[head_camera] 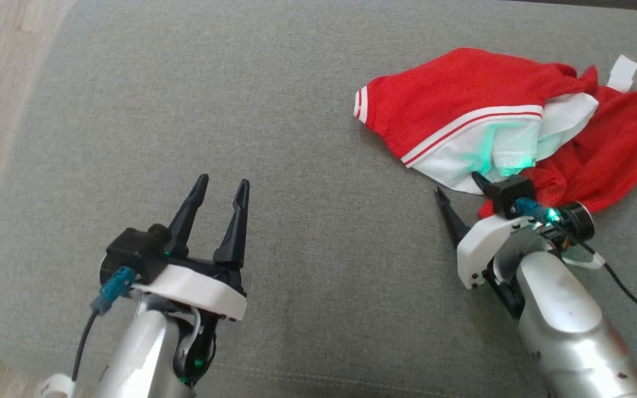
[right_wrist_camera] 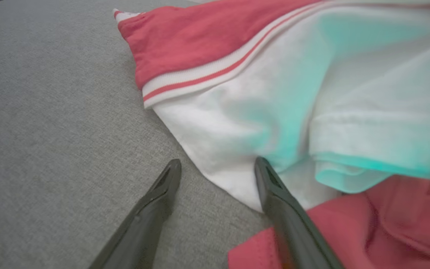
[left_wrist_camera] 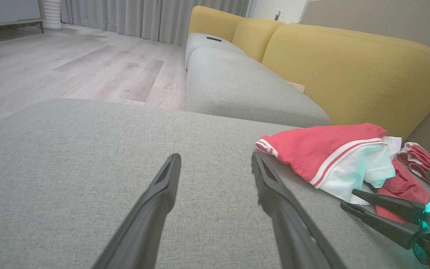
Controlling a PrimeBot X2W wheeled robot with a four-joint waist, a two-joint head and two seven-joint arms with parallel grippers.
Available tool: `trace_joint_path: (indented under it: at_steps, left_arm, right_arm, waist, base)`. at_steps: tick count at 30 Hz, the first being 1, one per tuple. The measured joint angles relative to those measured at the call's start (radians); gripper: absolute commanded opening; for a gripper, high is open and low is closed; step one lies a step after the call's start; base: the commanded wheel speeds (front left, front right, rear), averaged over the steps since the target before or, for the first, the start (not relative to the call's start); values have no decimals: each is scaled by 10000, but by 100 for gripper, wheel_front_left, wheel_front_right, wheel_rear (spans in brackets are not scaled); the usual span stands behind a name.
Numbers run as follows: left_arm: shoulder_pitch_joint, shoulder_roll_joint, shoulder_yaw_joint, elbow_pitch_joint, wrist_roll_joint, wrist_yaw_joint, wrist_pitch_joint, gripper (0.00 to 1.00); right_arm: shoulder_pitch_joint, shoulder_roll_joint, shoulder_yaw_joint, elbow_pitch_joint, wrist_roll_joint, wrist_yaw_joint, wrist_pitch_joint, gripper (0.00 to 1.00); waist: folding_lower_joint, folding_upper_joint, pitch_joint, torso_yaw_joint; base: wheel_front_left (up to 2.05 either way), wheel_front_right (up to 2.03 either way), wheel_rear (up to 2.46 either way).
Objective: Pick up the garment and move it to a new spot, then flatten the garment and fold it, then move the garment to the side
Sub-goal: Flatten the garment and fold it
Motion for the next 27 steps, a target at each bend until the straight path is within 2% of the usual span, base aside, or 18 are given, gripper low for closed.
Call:
trace_joint_path:
  at_steps: [2,3,4,5,10,15,21,27]
  left_arm:
    - [-10,-2,-56,0,-4,23,0,100]
    - [-16,-2,-58,0,-6,58,0,100]
    - [-25,-2,-58,2,-6,77,0,100]
    - [-32,-2,-56,2,-6,77,0,100]
    - [-34,-4,-12,40,-6,86,0,100]
    - [-29,-6,17,100,-2,79,0,100]
    - [44,-6,44,104,12,77,0,100]
    - [354,-6,54,146,10,73,0,100]
  right_arm:
    - [-196,0,-10,236,-65,0,-42,100]
    - [-305,4,-15,360,-86,0,-102,87]
    - [-387,8,-27,477,-123,0,-186,33]
    - [-457,19,-27,591,-128,0,-286,0]
    - [-548,113,188,930,-75,0,-838,0]
    - [-525,242,1095,740,554,0,-1563,0]
    - [-495,263,2311,-510,1302,0,-1921,0]
    - [-513,44,3235,-2424,1772,0,-1973,0]
  waist:
    - [0,0,40,66]
    - [0,0,55,86]
    - [0,0,67,98]
    - [0,0,69,100]
    - [1,0,-17,-65]
    - [-1,0,-316,-334]
    - [-2,0,-799,-685]
    - [-3,0,-1281,-846]
  base:
    - [0,0,0]
    - [0,0,0]
    - [0,0,0]
    - [0,0,0]
    - [0,0,0]
    - [0,0,0]
    - [0,0,0]
    - [0,0,0]
